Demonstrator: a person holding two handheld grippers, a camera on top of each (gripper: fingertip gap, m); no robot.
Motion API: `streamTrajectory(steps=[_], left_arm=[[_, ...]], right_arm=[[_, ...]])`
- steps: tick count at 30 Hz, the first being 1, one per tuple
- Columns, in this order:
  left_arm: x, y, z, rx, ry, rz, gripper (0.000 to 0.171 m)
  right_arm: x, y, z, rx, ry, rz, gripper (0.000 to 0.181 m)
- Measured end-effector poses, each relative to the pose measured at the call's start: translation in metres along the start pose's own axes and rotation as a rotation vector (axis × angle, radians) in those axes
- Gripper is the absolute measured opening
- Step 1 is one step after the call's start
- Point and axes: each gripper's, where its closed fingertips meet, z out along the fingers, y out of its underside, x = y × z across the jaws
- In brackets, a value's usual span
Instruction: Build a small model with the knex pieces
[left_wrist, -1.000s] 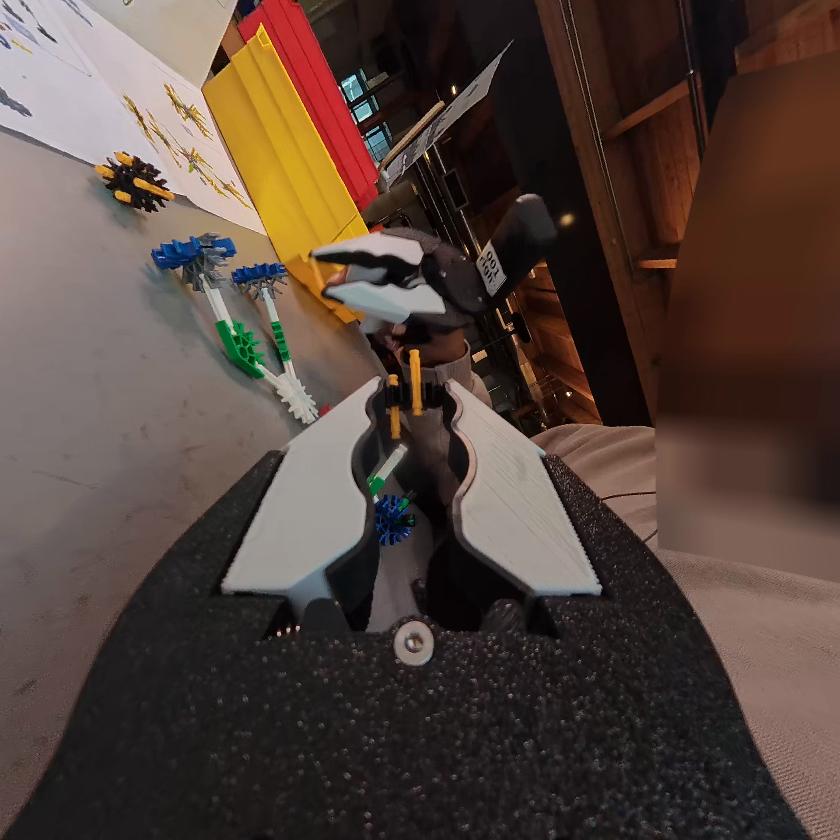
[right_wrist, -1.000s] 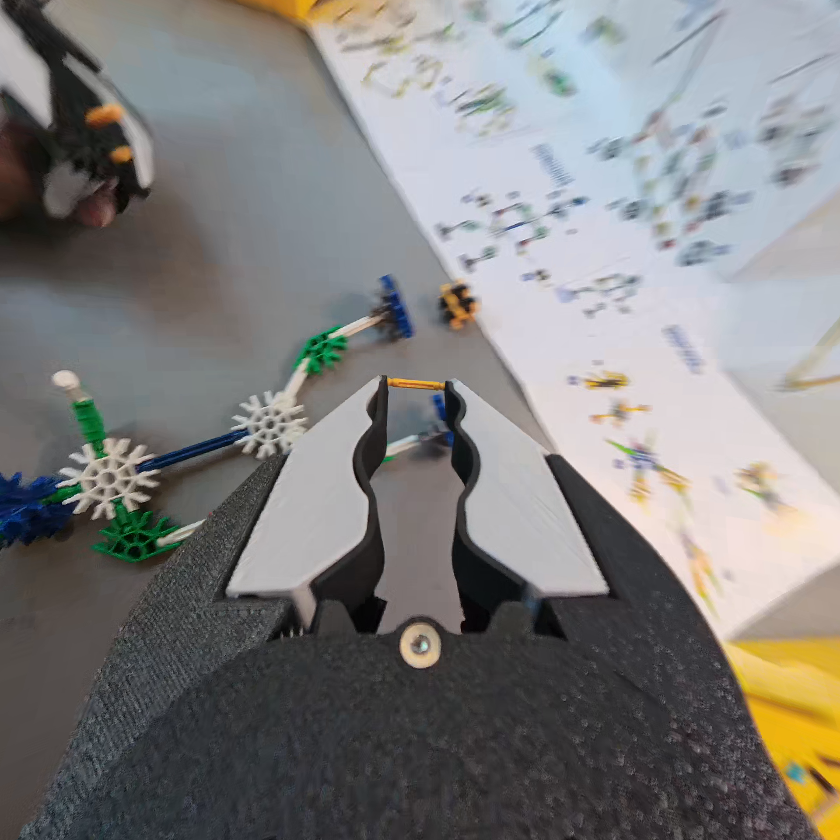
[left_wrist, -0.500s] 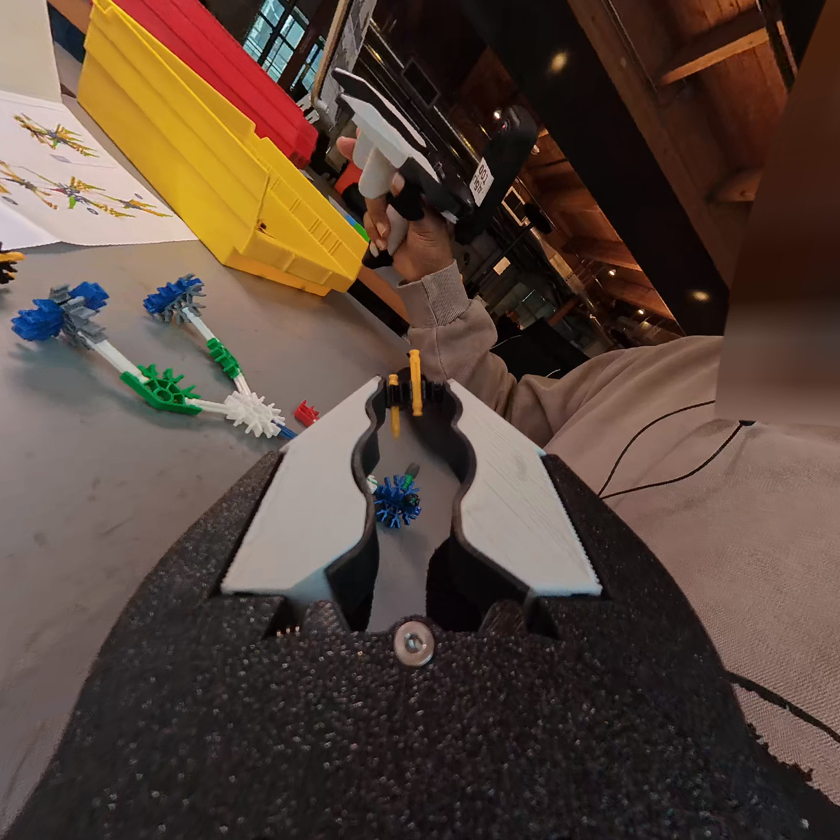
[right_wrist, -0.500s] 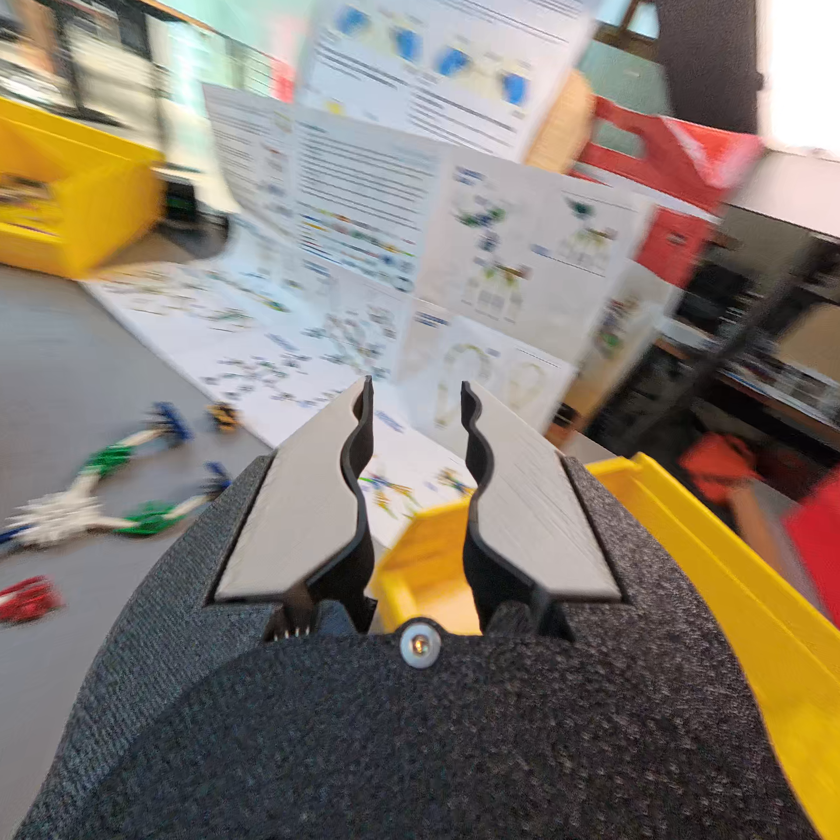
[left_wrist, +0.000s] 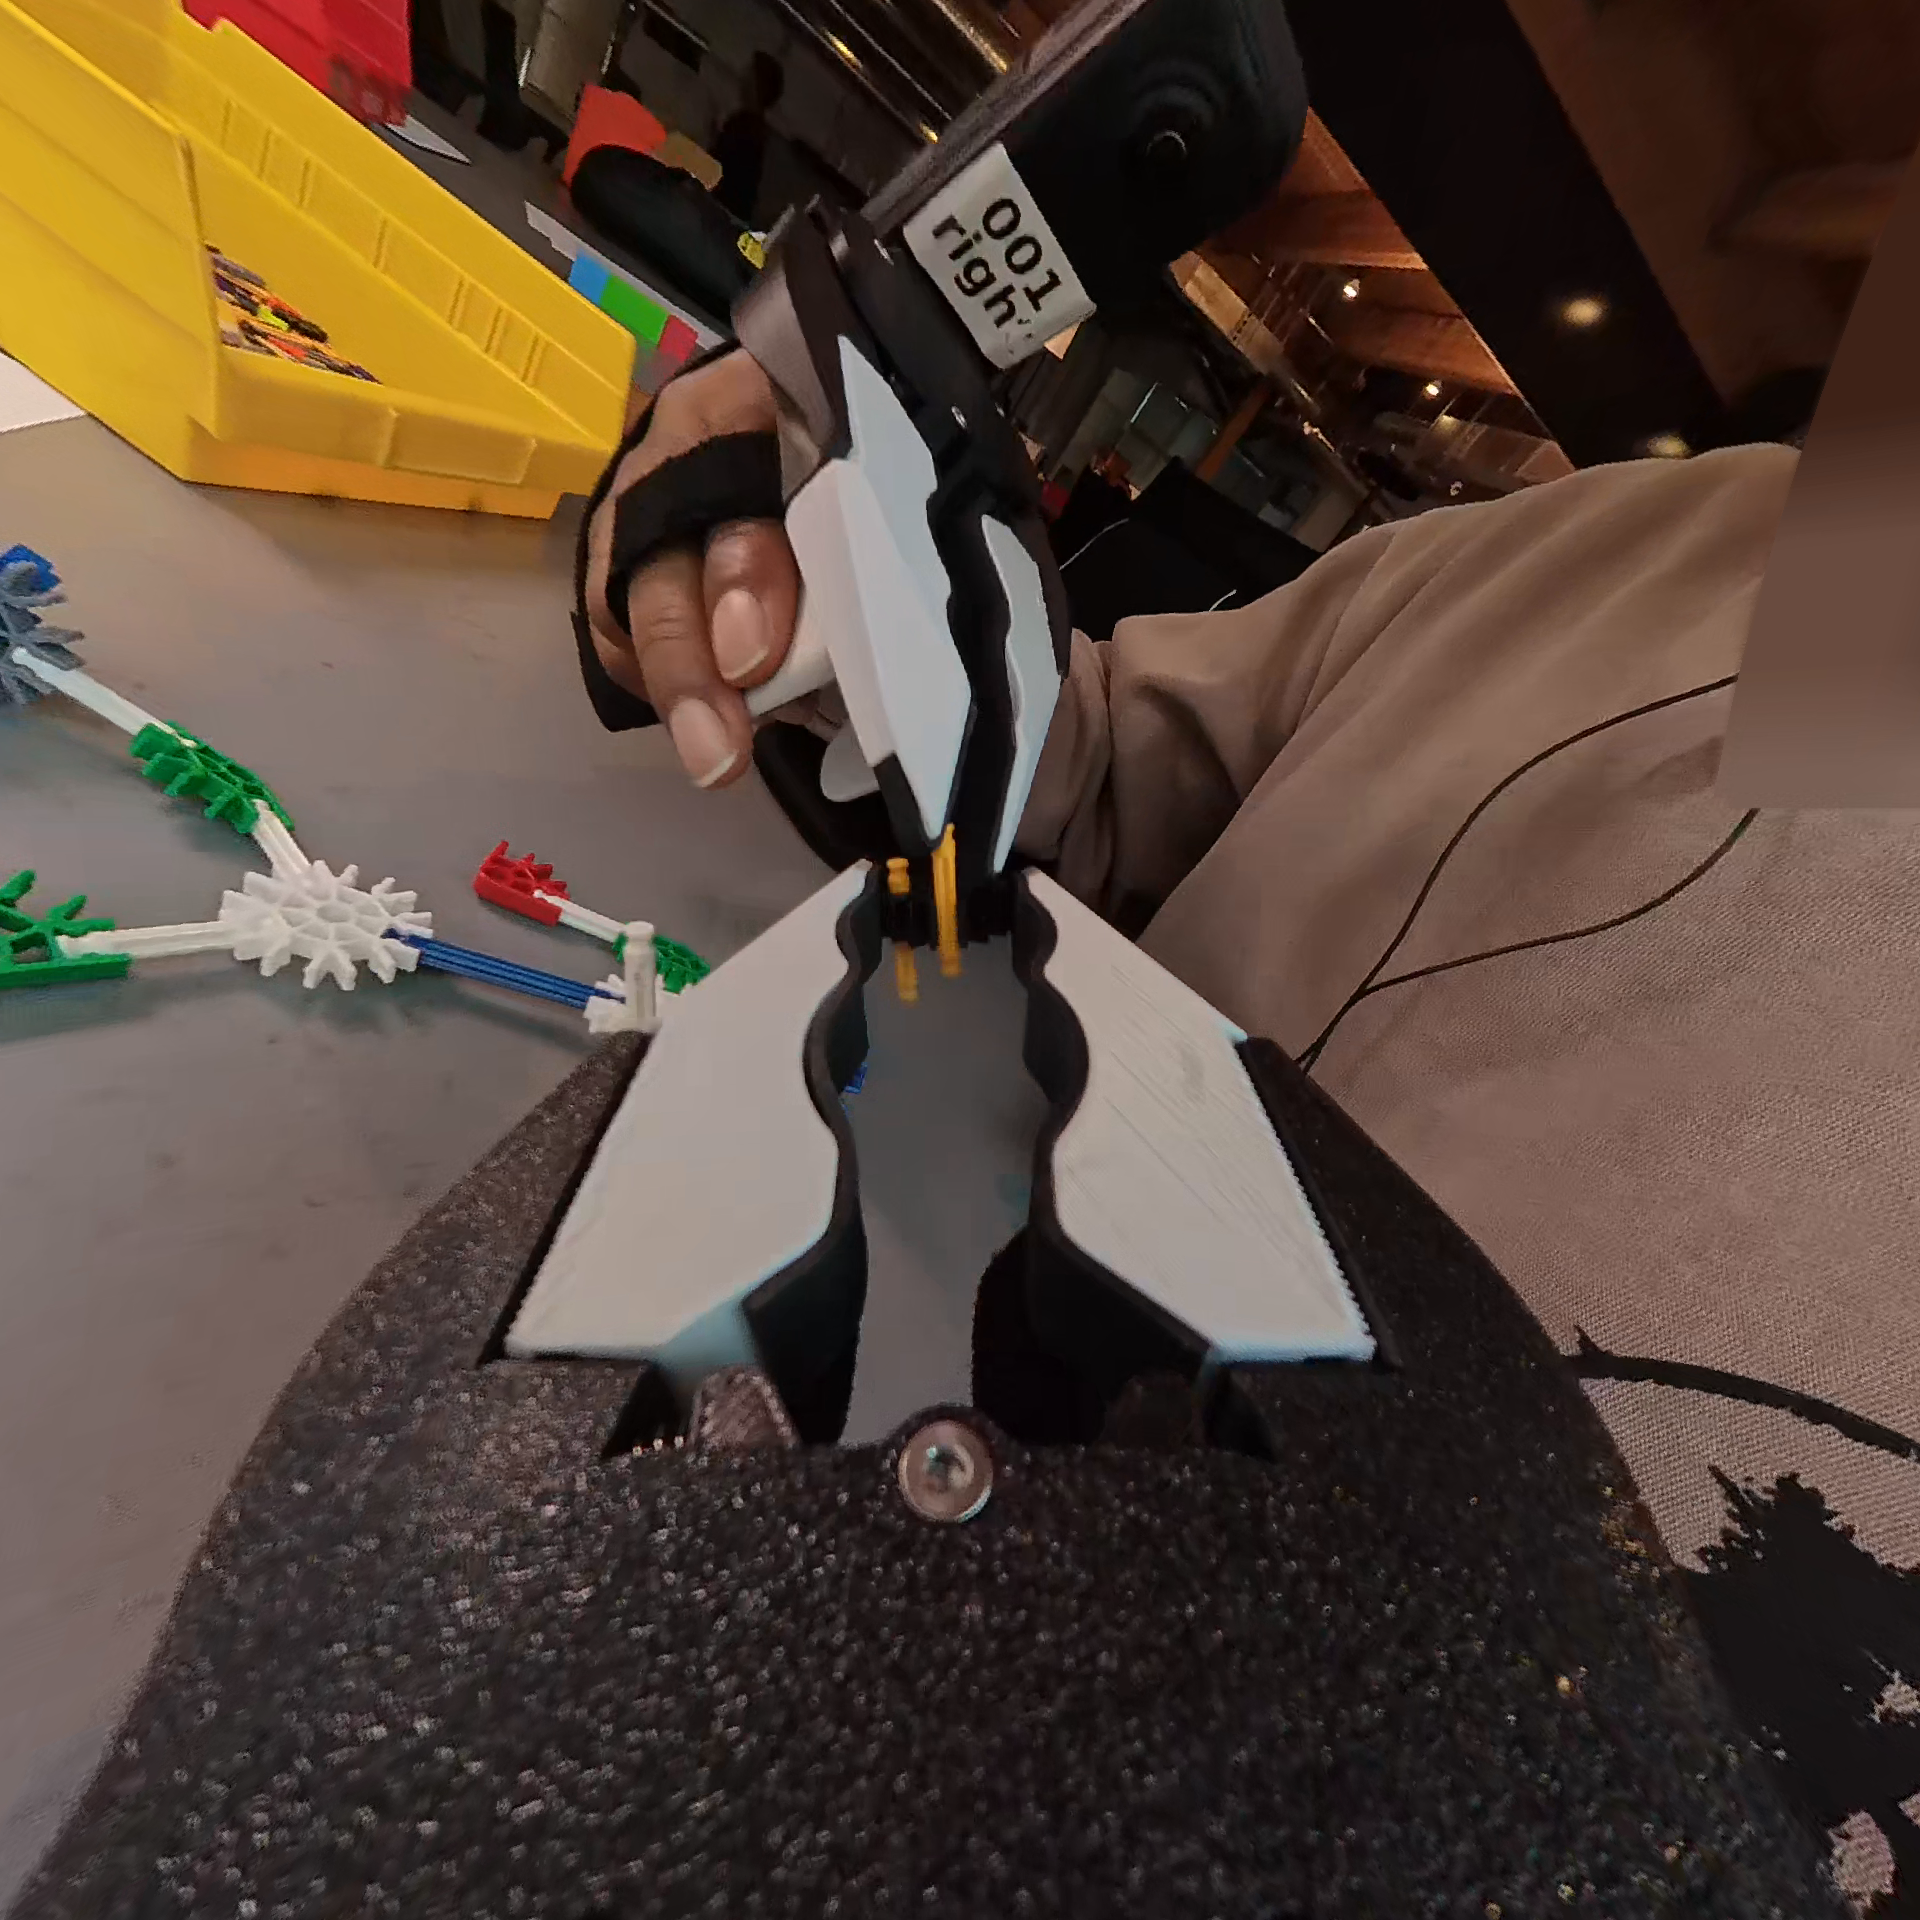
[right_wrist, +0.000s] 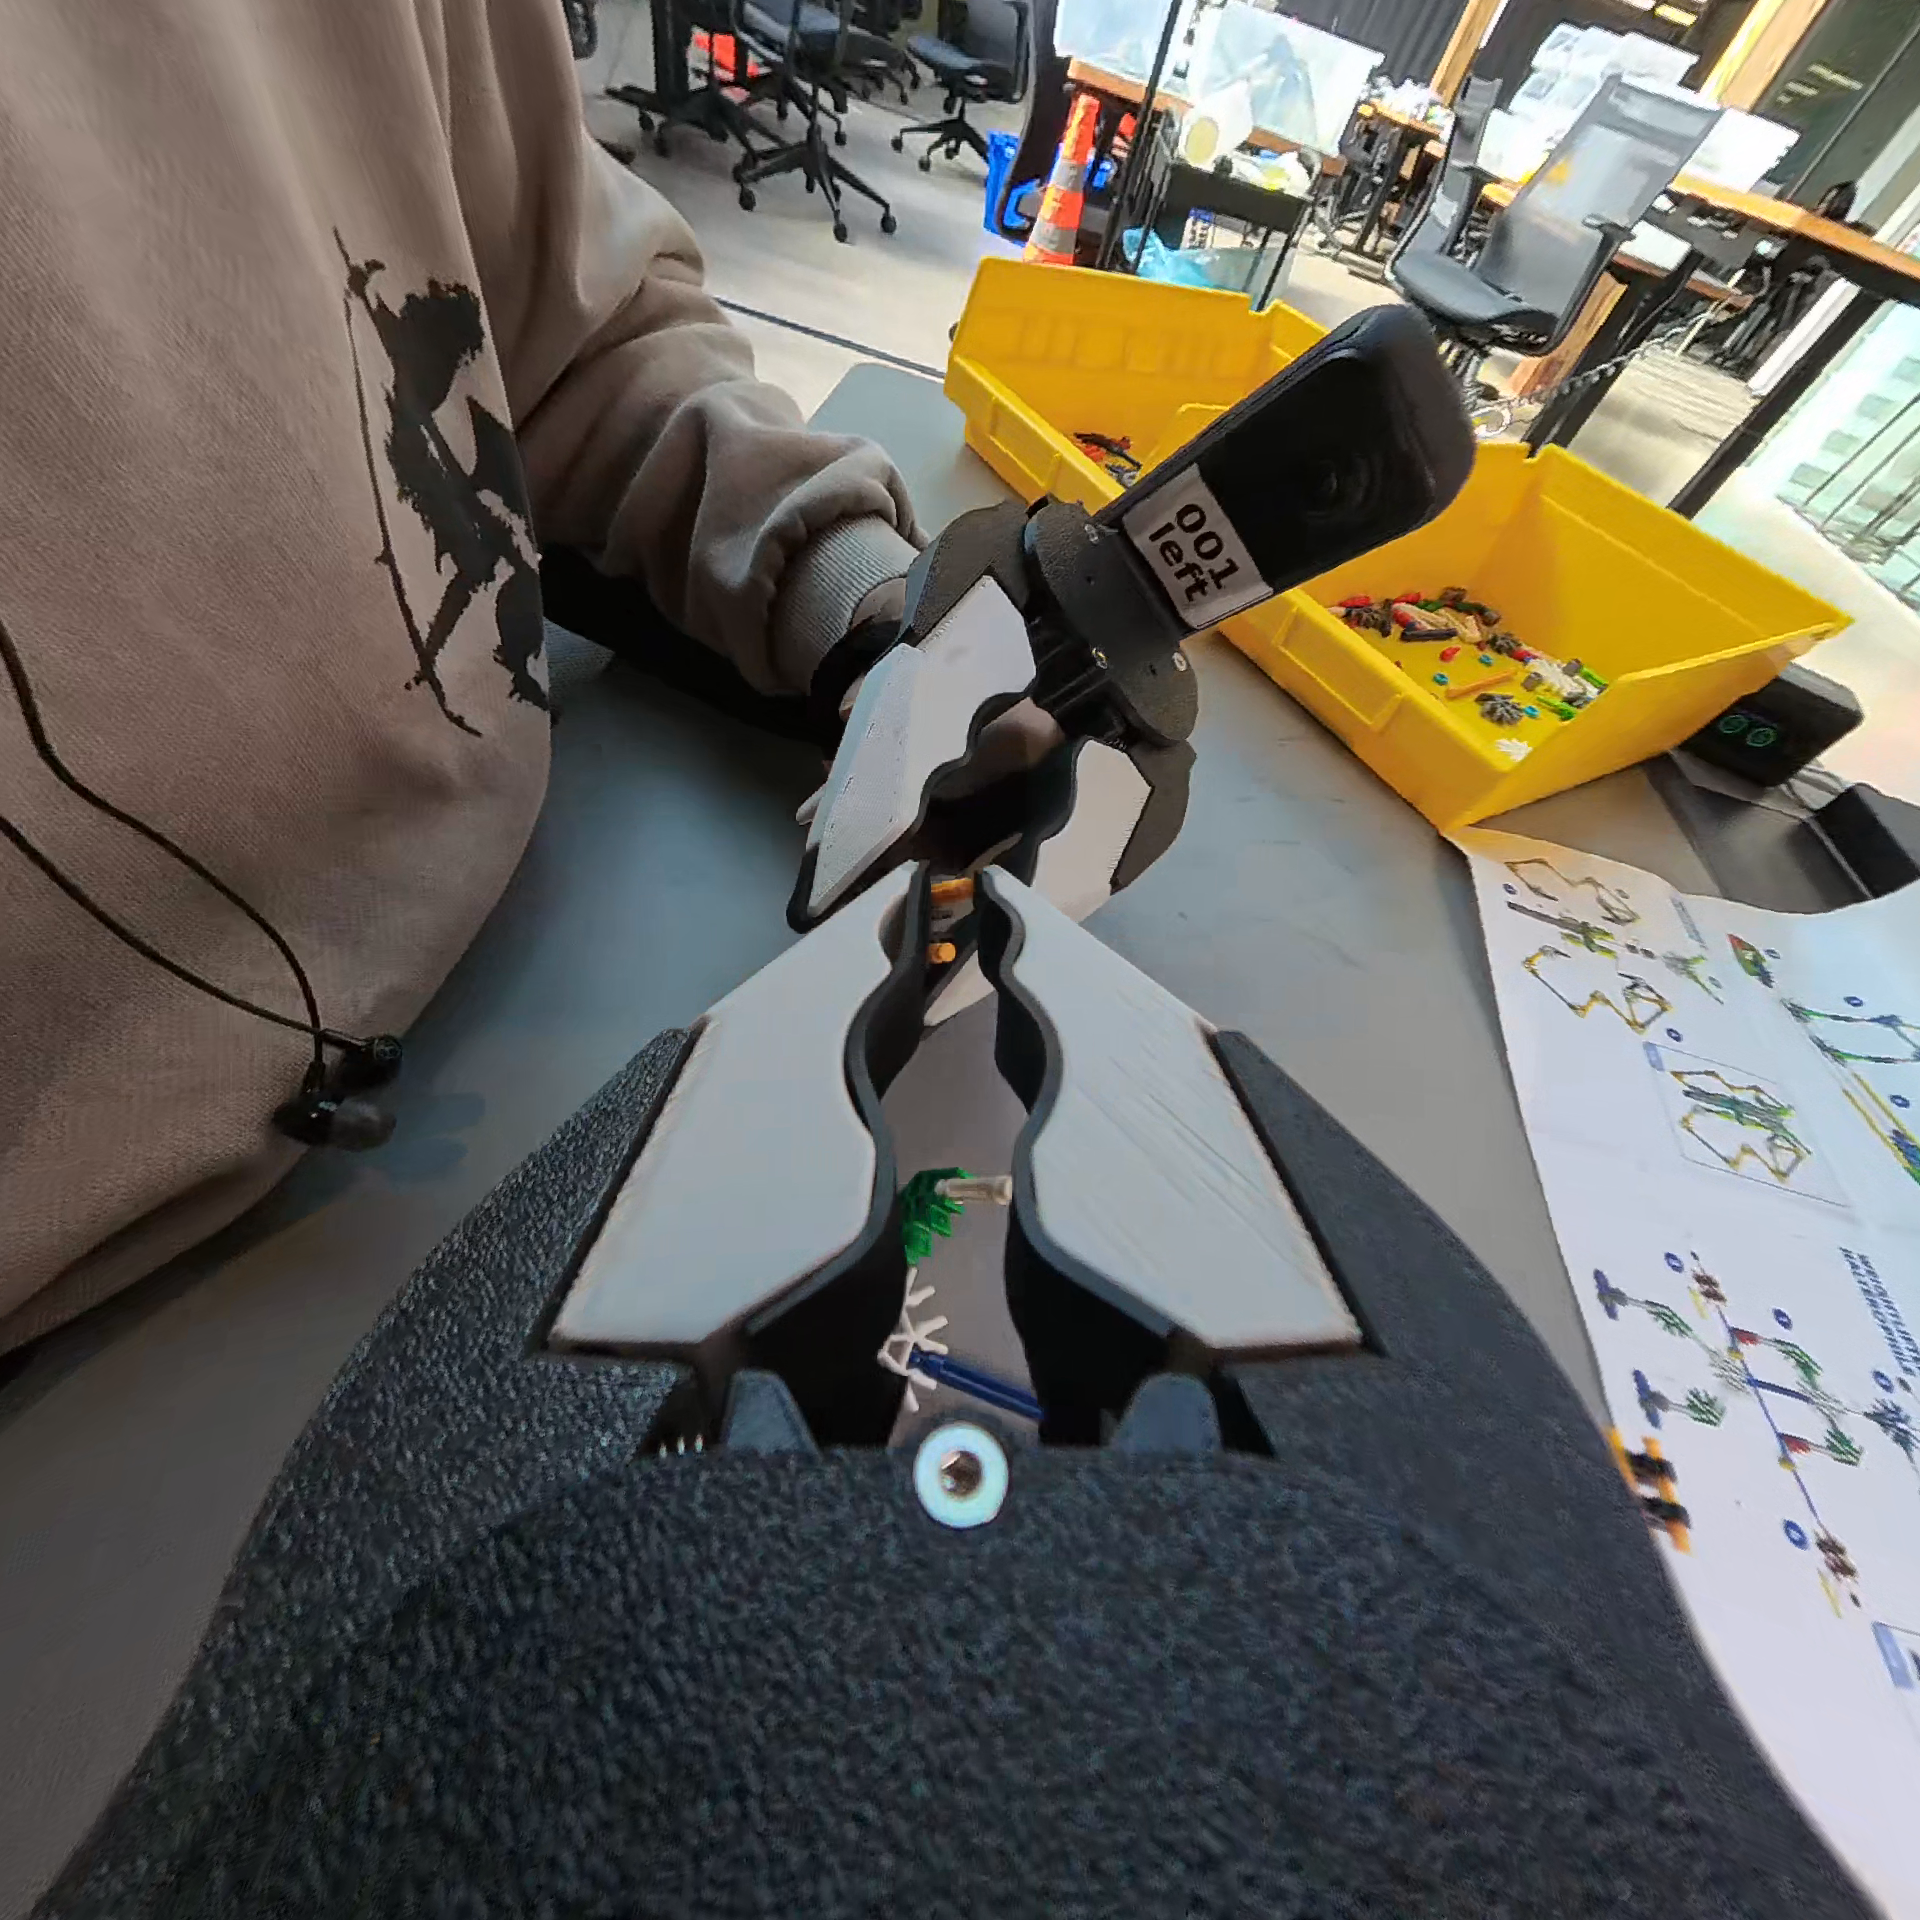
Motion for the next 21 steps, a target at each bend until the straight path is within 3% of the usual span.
streamTrajectory(steps=[10, 15, 18, 21], left_arm=[[0.004, 0.016, 0.008, -0.098, 0.002, 0.027, 0.024], [0.002, 0.031, 0.013, -0.182, -0.012, 0.041, 0.024], [-0.001, 0.017, 0.008, -0.105, -0.019, 0.024, 0.024], [-0.007, -0.01, -0.005, 0.06, -0.017, -0.042, 0.023]], right_arm=[[-0.015, 0.009, -0.002, -0.019, -0.1, 0.065, 0.013], [-0.029, 0.019, 0.0, -0.023, -0.233, 0.176, 0.003], [-0.016, 0.013, -0.004, 0.03, -0.178, 0.189, 0.002], [0.006, 0.004, -0.008, 0.085, -0.044, 0.168, 0.002]])
